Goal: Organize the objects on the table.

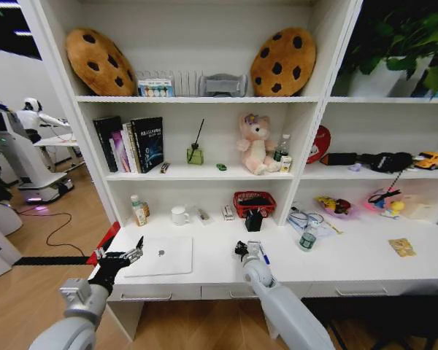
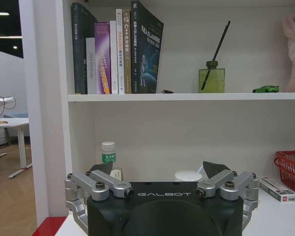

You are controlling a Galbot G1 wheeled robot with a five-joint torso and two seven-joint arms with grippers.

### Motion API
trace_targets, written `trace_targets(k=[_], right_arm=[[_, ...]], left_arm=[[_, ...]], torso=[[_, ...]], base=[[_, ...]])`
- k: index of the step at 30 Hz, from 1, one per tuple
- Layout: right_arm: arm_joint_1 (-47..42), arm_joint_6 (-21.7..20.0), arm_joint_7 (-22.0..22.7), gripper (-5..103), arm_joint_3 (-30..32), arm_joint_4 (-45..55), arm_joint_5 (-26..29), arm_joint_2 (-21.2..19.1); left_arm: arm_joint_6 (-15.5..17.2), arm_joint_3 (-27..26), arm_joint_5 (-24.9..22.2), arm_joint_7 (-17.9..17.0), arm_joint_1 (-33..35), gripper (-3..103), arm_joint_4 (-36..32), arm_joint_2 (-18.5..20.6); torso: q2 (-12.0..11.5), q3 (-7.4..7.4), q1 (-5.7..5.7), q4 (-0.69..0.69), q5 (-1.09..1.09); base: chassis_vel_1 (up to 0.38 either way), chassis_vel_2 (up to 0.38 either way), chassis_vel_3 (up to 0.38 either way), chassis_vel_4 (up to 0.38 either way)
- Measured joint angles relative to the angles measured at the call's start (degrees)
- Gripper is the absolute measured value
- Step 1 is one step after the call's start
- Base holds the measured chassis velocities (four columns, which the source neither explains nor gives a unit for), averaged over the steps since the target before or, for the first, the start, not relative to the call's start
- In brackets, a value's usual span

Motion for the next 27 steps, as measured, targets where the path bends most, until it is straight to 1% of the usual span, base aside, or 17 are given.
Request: trace_targets(k=[3,5,6,8,9,10,11,12,14,15,18,19,20,21,22,25,27], right_arm=[[-0.29,0.14,-0.09,13,0.20,0.47,0.16,-0.16],[-0.61,2.69,-2.55,13,0.86,1.96,-1.19,-0.72],[-0.61,2.69,-2.55,13,0.86,1.96,-1.19,-0.72],[-0.37,9.79,-9.14,13,2.62,5.18,-6.09,-2.21],[-0.37,9.79,-9.14,13,2.62,5.18,-6.09,-2.21],[0.13,13.53,-12.39,13,3.62,5.75,-8.83,-2.75],[1.17,20.68,-17.58,12,5.59,4.64,-14.76,-3.16],[1.17,20.68,-17.58,12,5.59,4.64,-14.76,-3.16],[2.59,28.52,-22.42,12,8.84,0.87,-23.39,-3.16],[2.59,28.52,-22.42,12,8.84,0.87,-23.39,-3.16],[6.25,39.71,-27.39,12,14.10,-8.08,-35.51,-2.63],[6.25,39.71,-27.39,12,14.10,-8.08,-35.51,-2.63],[7.25,41.74,-28.03,12,14.76,-9.80,-37.10,-2.57],[10.91,47.21,-29.34,12,16.09,-15.26,-40.07,-2.17],[12.26,48.72,-29.83,12,16.23,-17.35,-40.43,-1.95],[14.62,50.32,-30.62,12,16.09,-21.38,-40.14,-1.36],[16.19,50.48,-31.38,12,15.50,-23.62,-38.65,-0.82]], left_arm=[[0.00,0.00,0.00,0.00,0.00,100,0.00,0.00],[0.00,0.00,-0.01,0.00,-0.01,100,0.00,0.00],[0.00,0.00,-0.01,0.00,-0.01,100,0.00,0.00],[0.00,0.00,0.00,0.01,0.00,100,0.00,0.00],[0.00,0.00,0.00,0.01,0.00,100,0.00,0.00],[0.00,0.00,0.00,0.01,0.00,100,0.00,0.00],[0.00,0.00,0.00,0.01,0.00,100,0.00,0.00],[0.00,0.00,0.00,0.01,0.00,100,0.00,0.00],[0.00,0.00,0.00,0.01,0.00,100,0.00,0.00],[0.00,0.00,0.00,0.01,0.00,100,0.00,0.00],[0.00,0.00,0.00,0.01,0.00,100,0.00,0.00],[0.00,0.00,0.00,0.01,0.00,100,0.00,0.00],[0.00,0.00,0.00,0.01,0.00,100,0.00,0.00],[0.00,0.00,-0.01,0.01,0.00,100,0.00,0.00],[0.00,0.00,0.00,0.01,0.00,100,0.00,0.00],[0.00,0.00,0.00,0.00,0.00,100,0.00,0.00],[0.00,0.00,0.00,0.01,-0.01,100,0.00,0.00]], torso=[[0.00,0.00,0.00,0.00,0.00],[-0.01,0.01,0.00,-0.01,0.02],[-0.01,0.01,0.00,-0.01,0.02],[-0.01,0.01,0.00,0.00,0.01],[-0.01,0.01,0.00,0.00,0.01],[0.00,0.00,0.00,-0.01,0.00],[0.00,0.00,0.00,0.01,-0.01],[0.00,0.00,0.00,0.01,-0.01],[-0.01,0.00,0.00,0.00,0.00],[-0.01,0.00,0.00,0.00,0.00],[-0.01,0.01,0.00,-0.02,0.02],[-0.01,0.01,0.00,-0.02,0.02],[-0.01,0.01,0.00,-0.02,0.01],[-0.01,0.01,0.00,-0.01,-0.01],[-0.01,0.00,0.00,0.00,-0.01],[-0.01,0.01,0.00,0.00,0.00],[-0.01,0.01,0.01,0.00,0.02]], base=[[0.000,0.000,0.000,0.000],[0.000,0.000,0.000,0.000],[0.000,0.000,0.000,0.000],[0.000,0.000,0.000,0.000],[0.000,0.000,0.000,0.000],[0.000,0.000,0.000,0.000],[0.000,0.000,0.000,0.000],[0.000,0.000,0.000,0.000],[0.000,0.000,0.000,0.000],[0.000,0.000,0.000,0.000],[0.000,0.000,0.000,0.000],[0.000,0.000,0.000,0.000],[0.000,0.000,0.000,0.000],[0.000,0.000,0.000,0.000],[0.000,0.000,0.000,0.000],[0.000,0.000,0.000,0.000],[0.000,0.000,0.000,0.000]])
